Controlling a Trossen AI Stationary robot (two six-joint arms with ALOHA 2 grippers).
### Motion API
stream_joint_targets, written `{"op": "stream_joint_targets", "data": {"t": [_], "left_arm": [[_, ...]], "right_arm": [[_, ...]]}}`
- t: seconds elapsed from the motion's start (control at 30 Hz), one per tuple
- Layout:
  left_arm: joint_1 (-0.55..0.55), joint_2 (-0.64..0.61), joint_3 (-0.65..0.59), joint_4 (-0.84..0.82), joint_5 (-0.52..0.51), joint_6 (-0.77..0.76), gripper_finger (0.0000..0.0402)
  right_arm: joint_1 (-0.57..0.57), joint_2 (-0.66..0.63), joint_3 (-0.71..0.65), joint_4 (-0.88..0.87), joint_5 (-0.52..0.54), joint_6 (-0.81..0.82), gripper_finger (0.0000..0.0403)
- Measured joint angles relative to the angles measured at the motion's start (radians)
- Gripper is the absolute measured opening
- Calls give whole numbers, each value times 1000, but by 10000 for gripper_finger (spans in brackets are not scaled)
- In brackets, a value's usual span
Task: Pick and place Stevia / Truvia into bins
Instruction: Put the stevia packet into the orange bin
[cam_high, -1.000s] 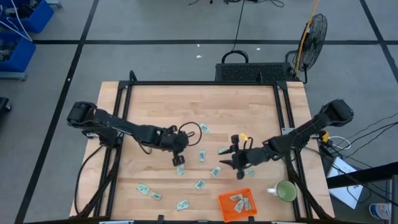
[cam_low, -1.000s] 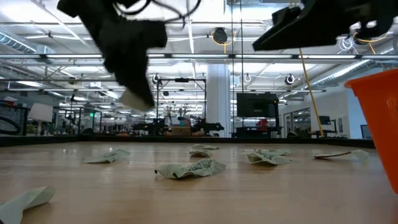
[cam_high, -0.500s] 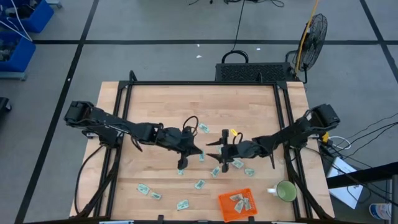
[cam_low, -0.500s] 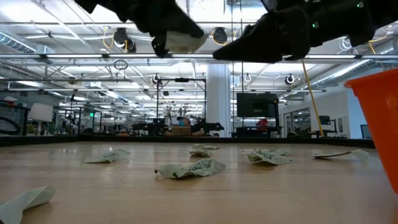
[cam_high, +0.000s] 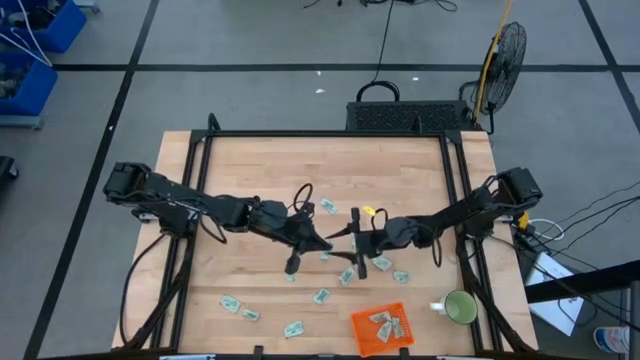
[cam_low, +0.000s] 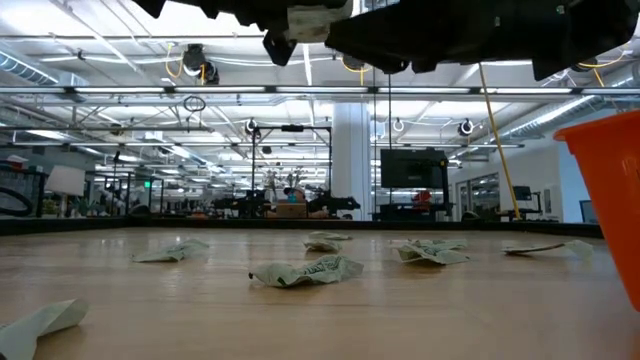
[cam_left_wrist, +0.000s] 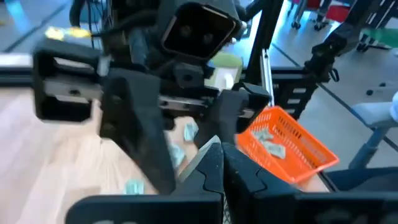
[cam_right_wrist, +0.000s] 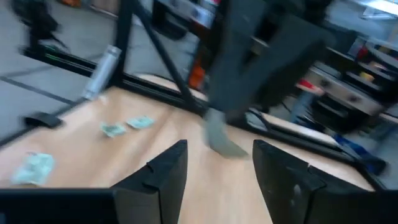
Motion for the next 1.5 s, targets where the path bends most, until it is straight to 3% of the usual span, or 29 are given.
{"op": "stream_joint_targets", "data": {"t": [0.1,0.37,0.57,0.77,1.03,1.23,1.3,1.4,1.5], "left_arm": [[5,0,0,7,-4,12,1],[24,0,0,5,-25,13,1],[27,0,0,0,-29,21,1],[30,0,0,-28,-122,28,7],[30,0,0,-114,-239,58,65],[30,0,0,-225,-341,51,117],[30,0,0,-257,-342,36,126],[30,0,0,-298,-342,27,130],[30,0,0,-323,-341,26,131]], "right_arm": [[-2,0,0,18,-43,0,173],[-3,0,0,14,-41,0,144],[-11,0,0,6,77,25,82],[-25,0,0,-21,82,26,10],[-24,0,0,-95,87,20,4],[51,-95,1,-376,189,29,3],[90,-161,1,-565,148,81,2],[142,-248,0,-782,-30,293,2],[202,-306,0,-836,-234,517,2]]}}
